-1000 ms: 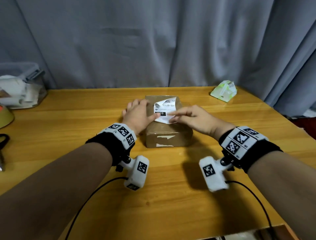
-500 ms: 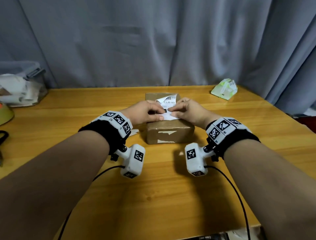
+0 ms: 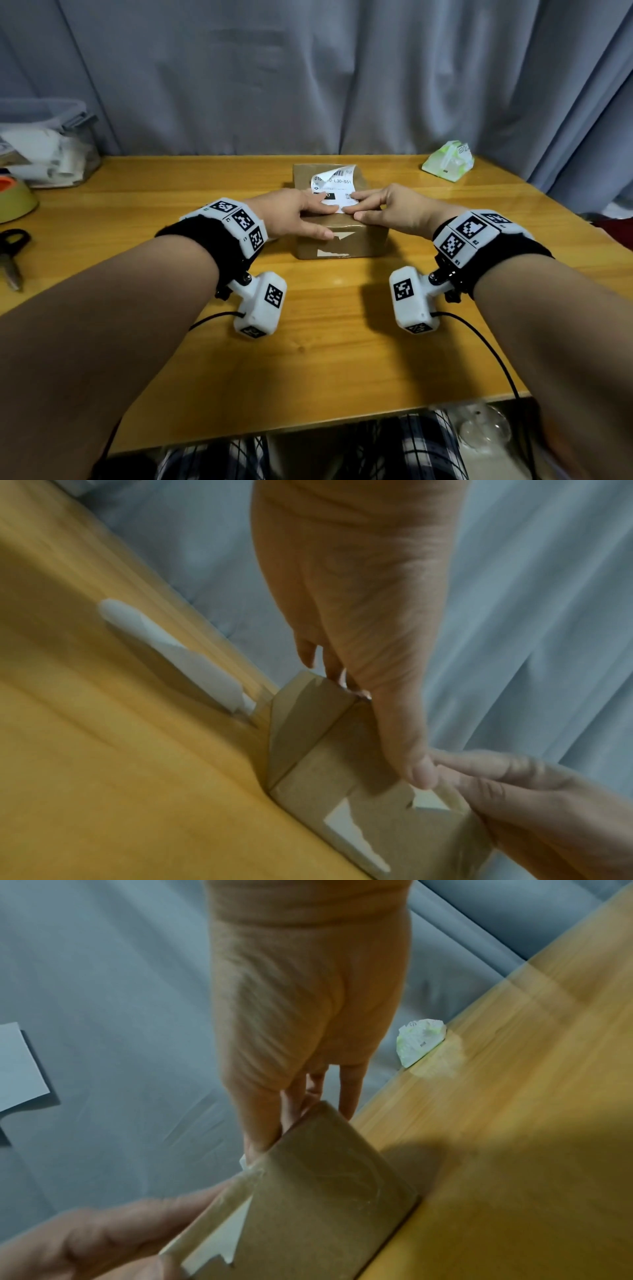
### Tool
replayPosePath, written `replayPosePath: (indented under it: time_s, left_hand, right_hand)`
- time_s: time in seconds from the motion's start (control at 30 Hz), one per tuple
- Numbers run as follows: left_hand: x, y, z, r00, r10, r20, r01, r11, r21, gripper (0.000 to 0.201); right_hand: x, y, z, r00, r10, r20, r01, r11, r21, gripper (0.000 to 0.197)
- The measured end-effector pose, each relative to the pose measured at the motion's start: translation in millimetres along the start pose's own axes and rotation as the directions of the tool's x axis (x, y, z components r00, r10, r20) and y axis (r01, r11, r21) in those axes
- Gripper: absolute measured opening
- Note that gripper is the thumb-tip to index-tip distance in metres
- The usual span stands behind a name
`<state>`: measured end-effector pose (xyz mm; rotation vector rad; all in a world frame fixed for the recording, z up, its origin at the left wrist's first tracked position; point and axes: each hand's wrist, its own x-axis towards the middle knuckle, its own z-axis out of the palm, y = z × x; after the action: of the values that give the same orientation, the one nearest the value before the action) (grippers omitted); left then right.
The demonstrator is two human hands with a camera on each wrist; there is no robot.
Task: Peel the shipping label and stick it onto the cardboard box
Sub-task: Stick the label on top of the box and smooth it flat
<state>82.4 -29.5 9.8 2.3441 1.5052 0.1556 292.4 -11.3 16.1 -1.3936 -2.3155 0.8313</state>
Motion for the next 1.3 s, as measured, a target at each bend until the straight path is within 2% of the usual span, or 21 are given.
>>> replayPosePath:
  time_s: [0.1,0.17,0.23,0.3,0.33,0.37,0.47,0.53,0.63,0.73,0.8,0.87,0.9,0.97,1.03,1.1,1.2,1.3]
  left_hand:
    - [-5.0,5.7,4.8,0.996,0.046,-0.074,-0.045,0.999,0.006,0.058]
    - [-9.1,9.6,8.1,0.987,0.074,-0.146,-0.072,0.997,0.022,0.052]
    - [-12.7,13.0,9.1,0.973,0.091,-0.214,-0.085,0.996,0.037,0.046]
    - [-16.8,16.2,8.6,0.962,0.107,-0.25,-0.098,0.994,0.046,0.039]
    - [-18.6,17.5,8.1,0.96,0.112,-0.258,-0.106,0.994,0.035,0.035]
    - [-20.4,18.1,8.0,0.957,0.115,-0.266,-0.117,0.993,0.008,0.033]
    - [-21.9,15.1,11.1,0.947,0.122,-0.298,-0.152,0.985,-0.078,0.037]
    - [-21.3,10.7,12.7,0.946,0.078,-0.315,-0.118,0.987,-0.11,0.048]
    - [-19.4,8.9,9.9,0.959,0.047,-0.279,-0.062,0.997,-0.046,0.064]
    - [-18.0,9.9,6.5,0.97,0.027,-0.243,-0.027,1.0,0.003,0.069]
    - [-18.2,7.7,8.8,0.974,0.004,-0.228,0.005,0.999,0.039,0.069]
    - [-19.9,5.7,12.9,0.971,-0.012,-0.239,0.014,1.0,0.007,0.069]
    - [-20.9,5.7,14.6,0.967,-0.021,-0.255,0.014,0.999,-0.031,0.068]
    - [-21.6,6.1,15.9,0.956,-0.056,-0.287,0.031,0.996,-0.089,0.067]
    - [-21.1,6.0,15.4,0.947,-0.098,-0.306,0.062,0.99,-0.124,0.065]
    - [-20.6,5.3,15.6,0.944,-0.112,-0.31,0.074,0.988,-0.132,0.06]
    - [-21.6,3.5,16.5,0.936,-0.114,-0.333,0.072,0.988,-0.138,0.056]
    - [-23.1,1.3,15.0,0.937,-0.113,-0.331,0.044,0.977,-0.209,0.066]
  right_hand:
    - [-8.1,-4.8,1.6,0.999,0.043,0.001,-0.043,0.994,0.098,0.031]
    - [-12.0,-6.9,2.3,0.999,0.046,0.002,-0.046,0.994,0.102,0.03]
    - [-13.6,-9.2,1.1,0.998,0.036,-0.045,-0.033,0.997,0.069,0.026]
    - [-11.9,-12.0,1.8,0.985,0.007,-0.172,-0.009,1.0,-0.011,0.022]
    - [-9.7,-13.5,3.3,0.976,-0.021,-0.216,0.008,0.998,-0.063,0.025]
    - [-7.7,-15.7,7.0,0.977,-0.047,-0.209,0.025,0.994,-0.105,0.03]
    - [-2.0,-18.5,27.4,0.993,-0.099,0.061,0.112,0.955,-0.273,0.051]
    - [-1.2,-16.2,32.0,0.983,-0.11,0.145,0.158,0.911,-0.381,0.06]
    - [-10.1,-15.6,21.5,0.983,-0.123,0.138,0.163,0.926,-0.341,0.059]
    - [-20.2,-15.9,17.4,0.971,-0.188,0.146,0.223,0.934,-0.279,0.047]
    - [-24.3,-18.4,16.7,0.975,-0.197,0.105,0.205,0.976,-0.073,0.036]
    - [-25.6,-22.6,13.5,0.986,-0.165,0.001,0.163,0.975,0.151,0.031]
    - [-24.8,-24.6,13.0,0.988,-0.144,-0.063,0.154,0.968,0.199,0.033]
    - [-19.7,-26.8,15.4,0.984,-0.107,-0.145,0.119,0.99,0.077,0.039]
    - [-15.6,-29.1,24.8,0.997,-0.038,-0.072,0.026,0.985,-0.168,0.045]
    - [-13.4,-32.3,35.7,1.0,0.02,0.015,-0.013,0.926,-0.378,0.049]
    - [-12.9,-41.3,42.3,0.996,-0.037,0.078,0.066,0.912,-0.404,0.049]
    - [-14.5,-43.5,40.2,0.987,-0.069,0.143,0.117,0.927,-0.356,0.045]
